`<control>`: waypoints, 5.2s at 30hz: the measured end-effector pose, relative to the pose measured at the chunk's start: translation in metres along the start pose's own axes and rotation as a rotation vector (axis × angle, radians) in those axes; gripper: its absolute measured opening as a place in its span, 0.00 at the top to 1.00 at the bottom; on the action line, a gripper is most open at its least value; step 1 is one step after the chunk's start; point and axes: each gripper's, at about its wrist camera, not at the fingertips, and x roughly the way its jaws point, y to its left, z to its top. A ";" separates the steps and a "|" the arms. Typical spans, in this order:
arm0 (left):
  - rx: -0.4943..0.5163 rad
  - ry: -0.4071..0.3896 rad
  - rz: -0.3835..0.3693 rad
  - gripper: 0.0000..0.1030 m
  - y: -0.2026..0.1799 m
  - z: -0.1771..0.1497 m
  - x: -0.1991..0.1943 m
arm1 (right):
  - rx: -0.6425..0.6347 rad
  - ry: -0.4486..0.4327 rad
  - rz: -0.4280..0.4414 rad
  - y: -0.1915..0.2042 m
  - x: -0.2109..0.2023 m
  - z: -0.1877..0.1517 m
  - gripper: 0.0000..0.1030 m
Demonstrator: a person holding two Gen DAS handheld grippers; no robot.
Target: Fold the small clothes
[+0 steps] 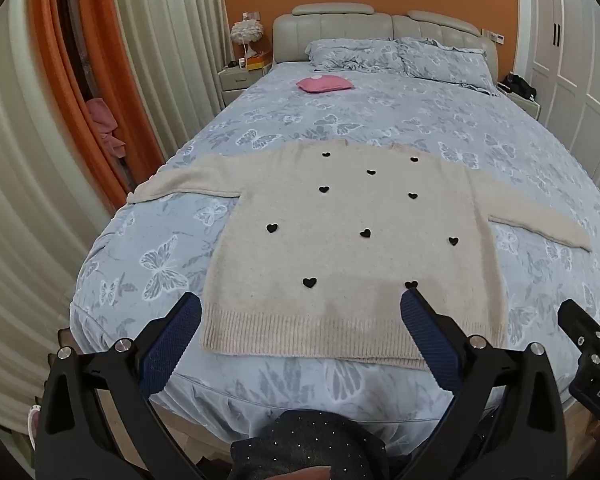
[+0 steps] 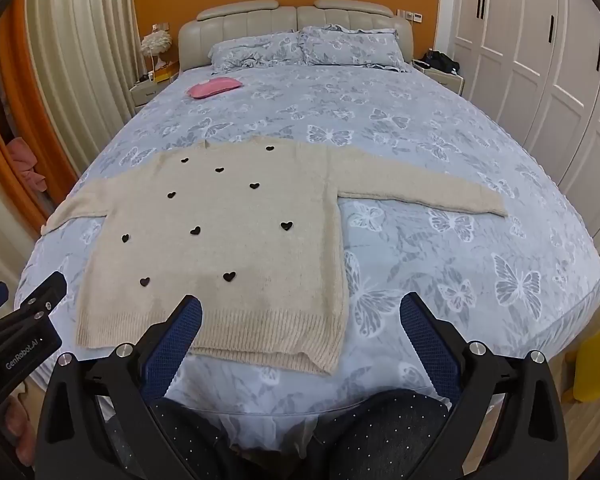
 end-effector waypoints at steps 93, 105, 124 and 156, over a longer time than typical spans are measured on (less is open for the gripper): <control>0.054 0.020 -0.012 0.05 -0.017 -0.019 0.006 | -0.001 0.035 0.021 0.008 0.006 -0.010 0.05; 0.047 0.078 -0.038 0.05 -0.022 -0.021 0.024 | 0.034 0.068 0.019 -0.020 0.035 -0.007 0.05; 0.039 0.138 -0.118 0.05 -0.085 0.004 0.115 | 0.661 0.140 -0.075 -0.363 0.265 0.101 0.13; -0.125 0.210 -0.179 0.05 -0.030 -0.009 0.163 | -0.006 0.023 0.667 0.067 0.261 0.273 0.88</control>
